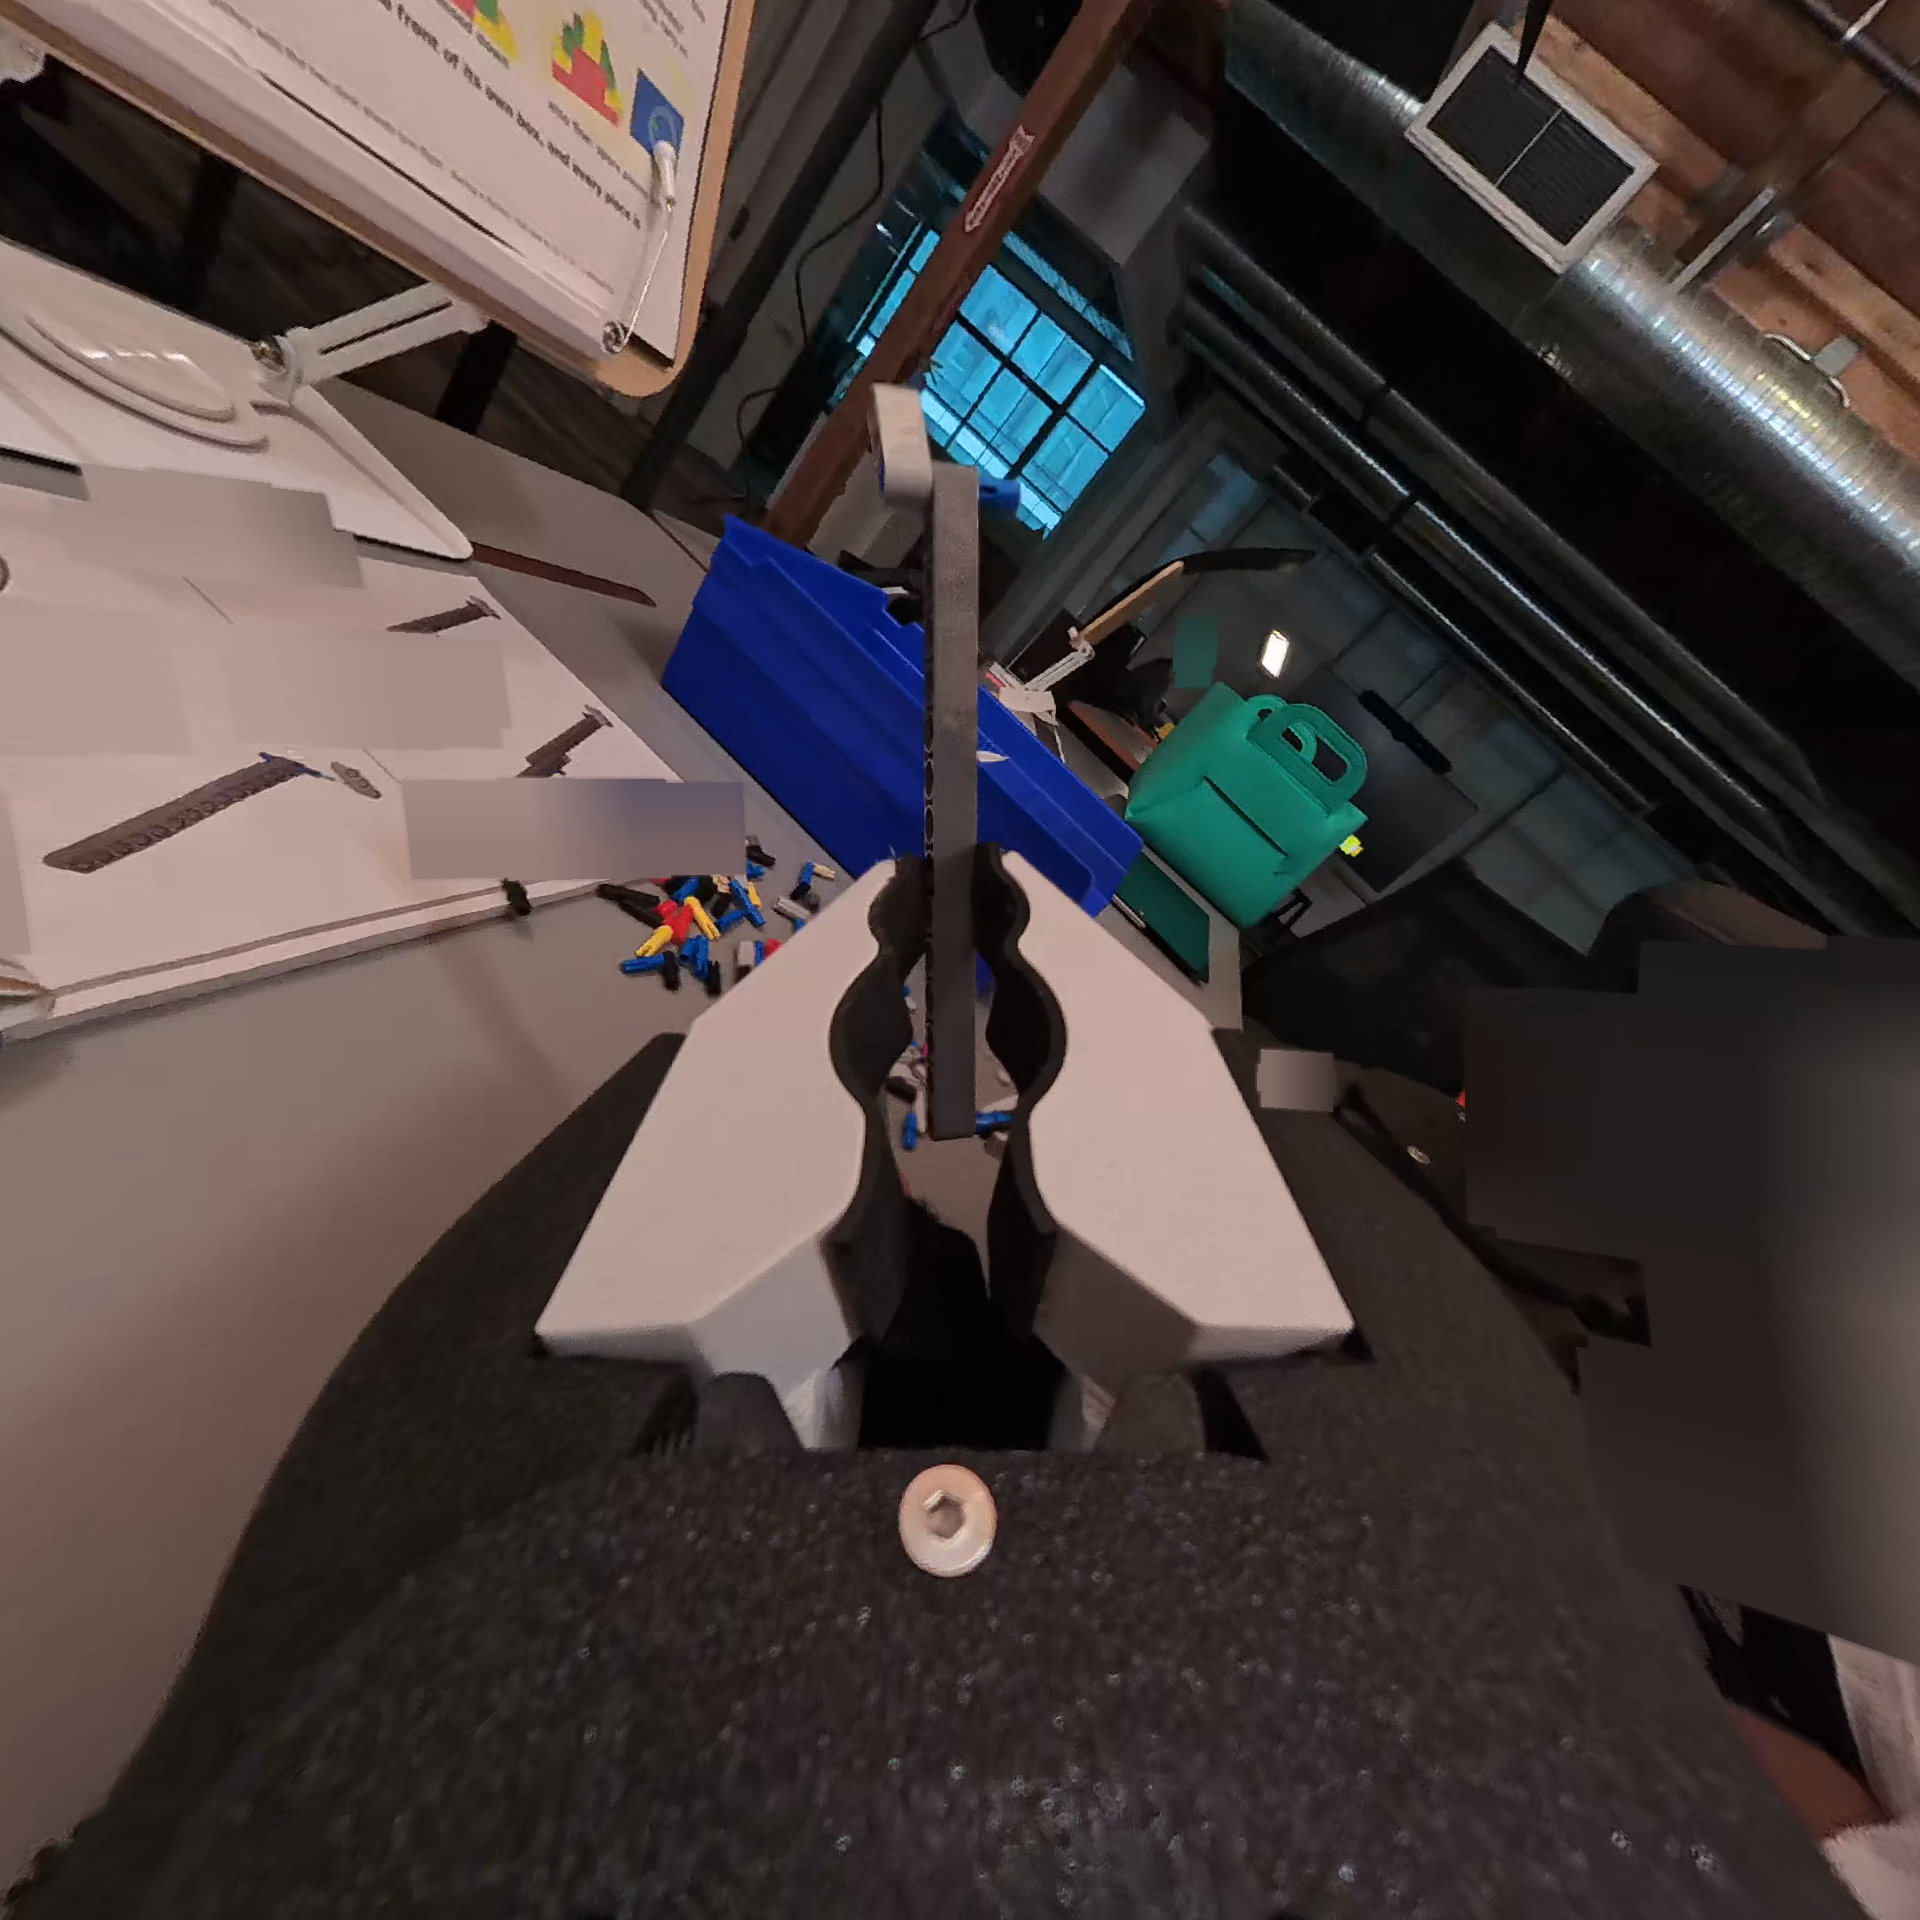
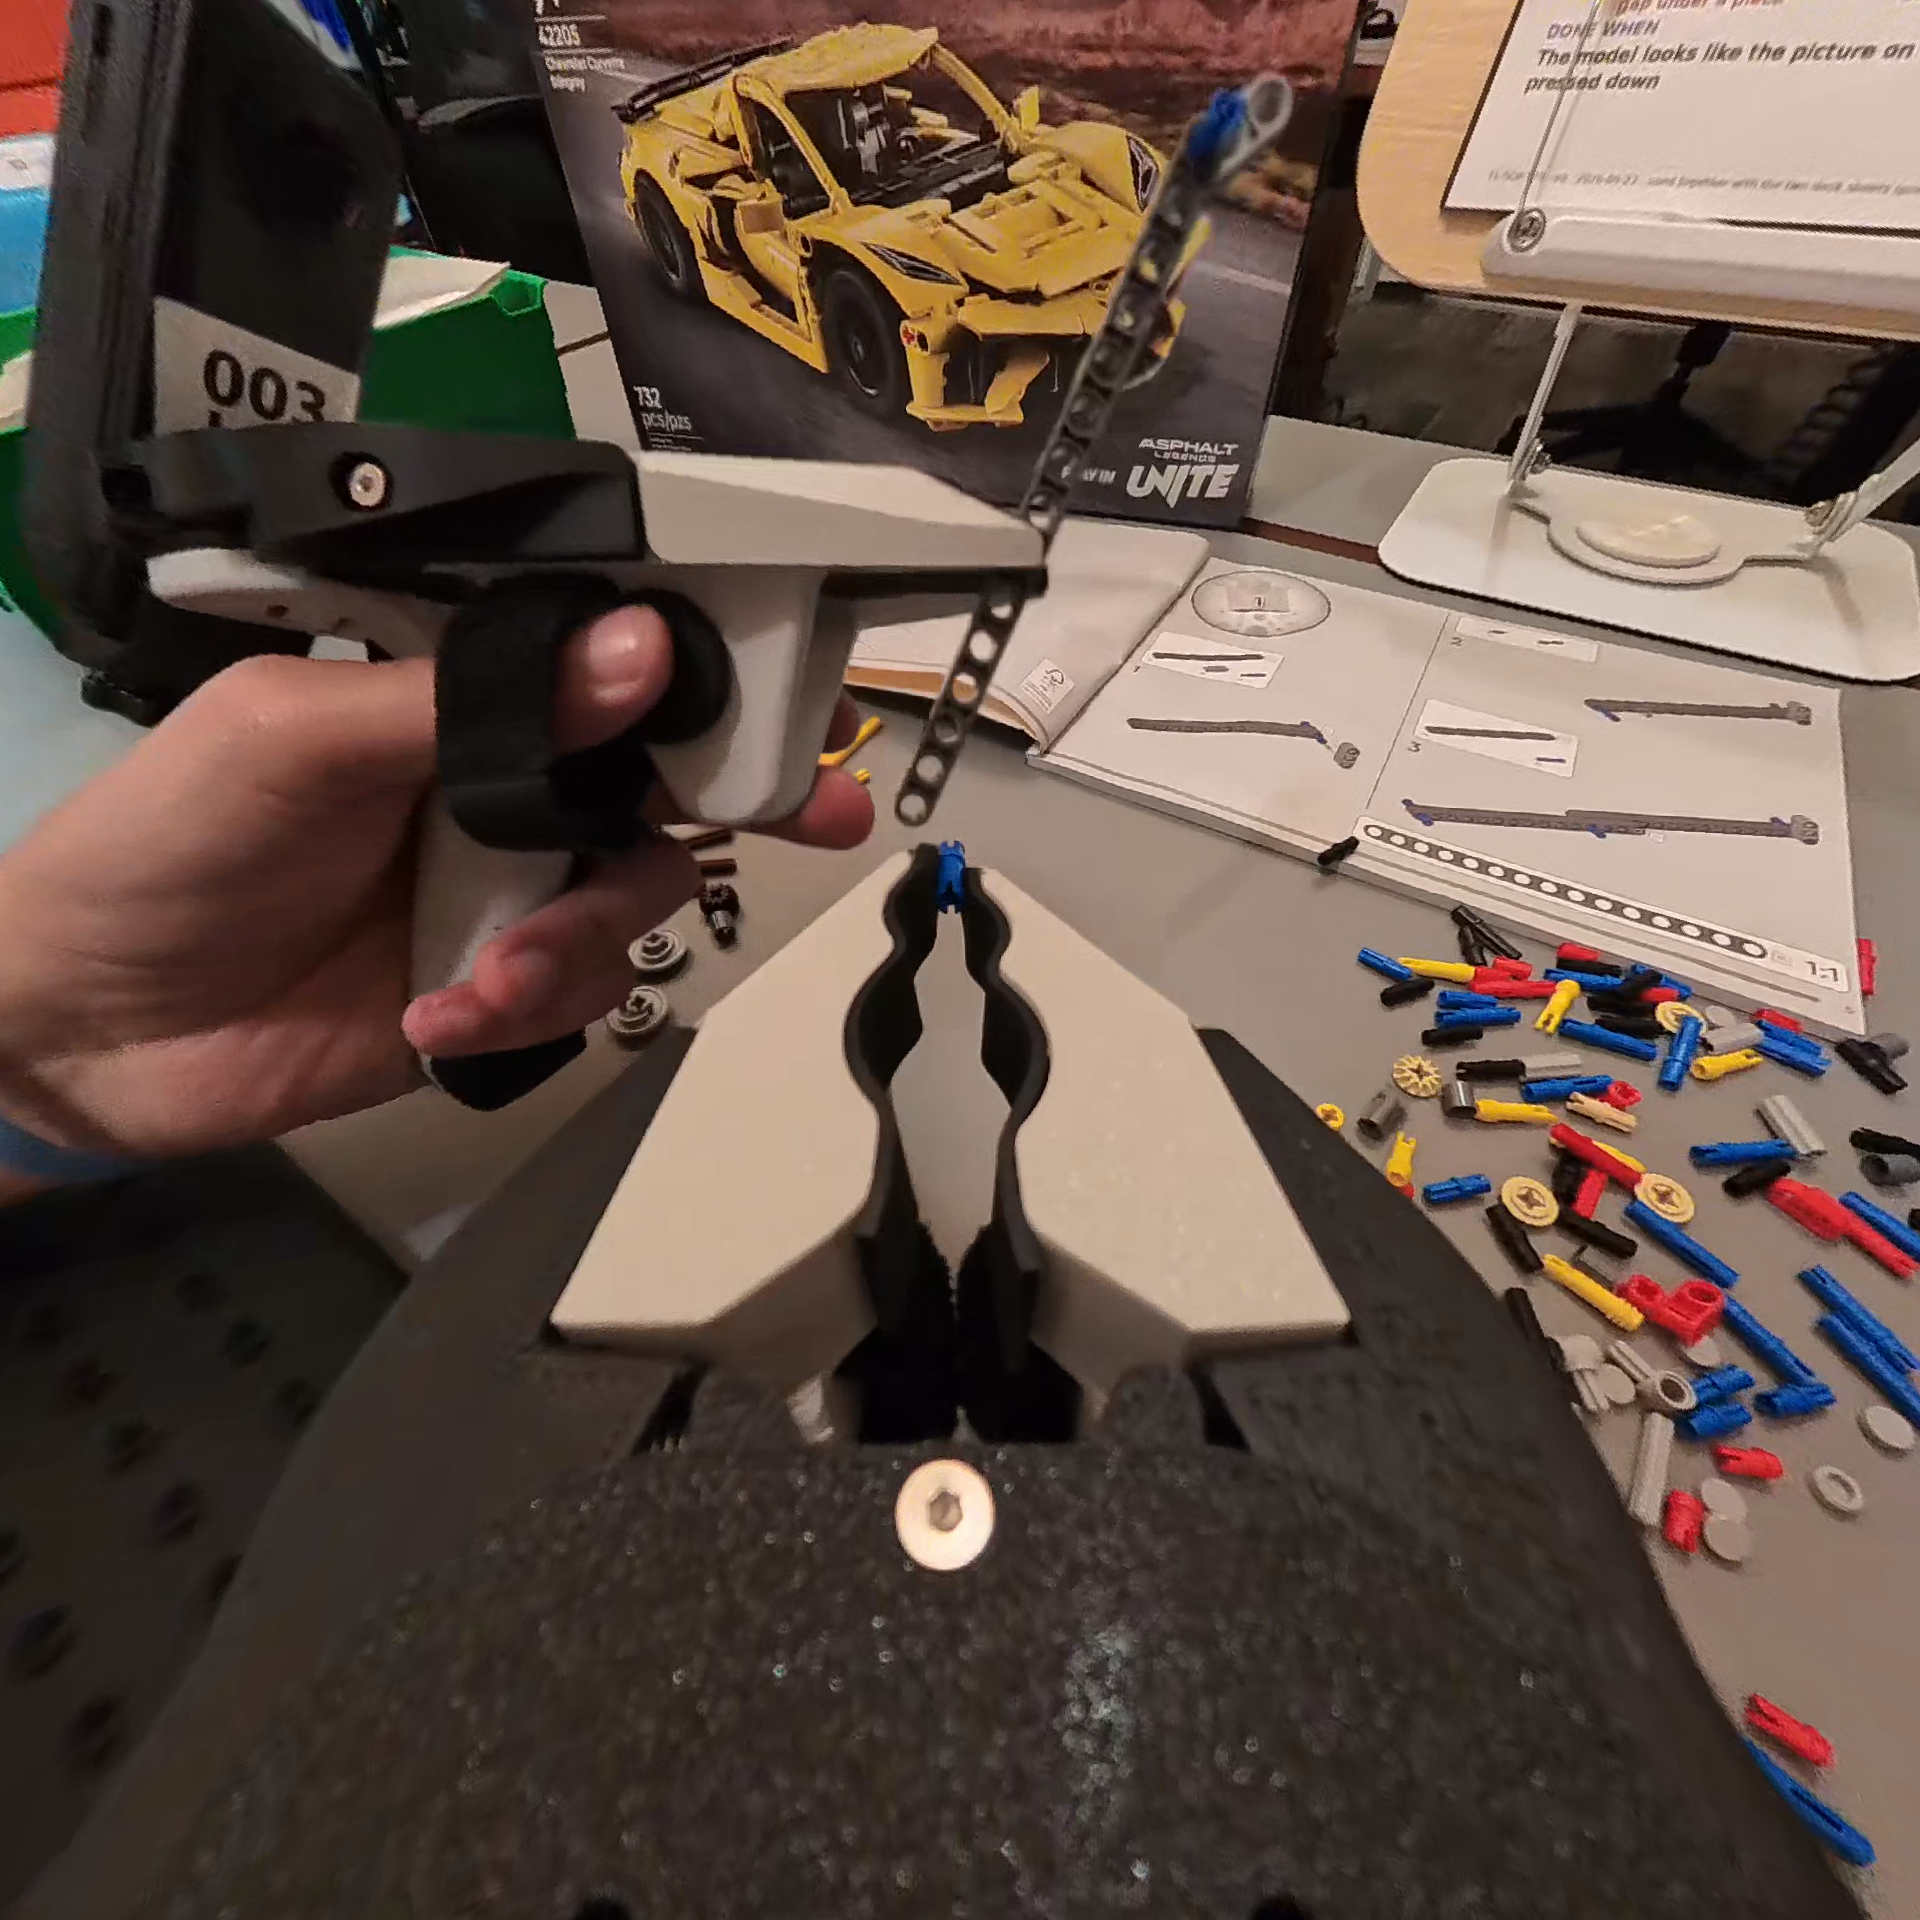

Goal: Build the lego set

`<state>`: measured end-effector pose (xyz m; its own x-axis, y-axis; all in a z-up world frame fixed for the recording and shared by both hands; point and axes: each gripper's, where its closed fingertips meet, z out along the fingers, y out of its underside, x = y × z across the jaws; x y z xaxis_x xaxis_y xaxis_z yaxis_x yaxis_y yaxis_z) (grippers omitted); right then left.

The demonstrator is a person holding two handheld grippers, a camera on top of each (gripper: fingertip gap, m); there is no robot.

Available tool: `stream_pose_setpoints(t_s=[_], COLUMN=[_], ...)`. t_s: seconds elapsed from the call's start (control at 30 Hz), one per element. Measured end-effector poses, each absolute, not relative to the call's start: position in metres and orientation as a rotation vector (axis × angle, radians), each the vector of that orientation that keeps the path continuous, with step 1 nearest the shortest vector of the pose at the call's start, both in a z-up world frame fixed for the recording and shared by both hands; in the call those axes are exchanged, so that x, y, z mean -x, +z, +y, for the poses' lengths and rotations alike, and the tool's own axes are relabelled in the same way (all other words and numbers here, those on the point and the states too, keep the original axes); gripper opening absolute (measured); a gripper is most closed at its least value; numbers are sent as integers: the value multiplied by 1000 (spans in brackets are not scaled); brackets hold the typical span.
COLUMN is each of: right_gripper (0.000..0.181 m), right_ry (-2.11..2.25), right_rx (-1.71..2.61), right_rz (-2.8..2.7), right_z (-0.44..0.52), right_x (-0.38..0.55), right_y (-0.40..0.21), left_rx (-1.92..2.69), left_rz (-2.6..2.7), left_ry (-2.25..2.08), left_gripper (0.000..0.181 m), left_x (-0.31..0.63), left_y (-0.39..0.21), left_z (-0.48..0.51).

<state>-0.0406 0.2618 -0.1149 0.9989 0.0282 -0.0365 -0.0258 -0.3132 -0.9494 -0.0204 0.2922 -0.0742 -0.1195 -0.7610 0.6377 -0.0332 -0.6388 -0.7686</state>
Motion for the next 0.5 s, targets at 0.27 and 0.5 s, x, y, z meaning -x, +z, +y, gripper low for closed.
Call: stream_pose_setpoints(t_s=[0.27, 0.5], right_gripper=[4, 4], right_ry=[74, 106], right_rx=[2075, 2491], right_rz=[-63, -380], right_z=[247, 197], right_x=[20, -15], right_y=[-144, -177], left_rx=[1666, 1621], left_rz=[993, 1260], left_ry=[-1802, -1411], left_gripper=[7, 8], left_x=[18, 25], left_y=[-85, -110], left_z=[285, 292])
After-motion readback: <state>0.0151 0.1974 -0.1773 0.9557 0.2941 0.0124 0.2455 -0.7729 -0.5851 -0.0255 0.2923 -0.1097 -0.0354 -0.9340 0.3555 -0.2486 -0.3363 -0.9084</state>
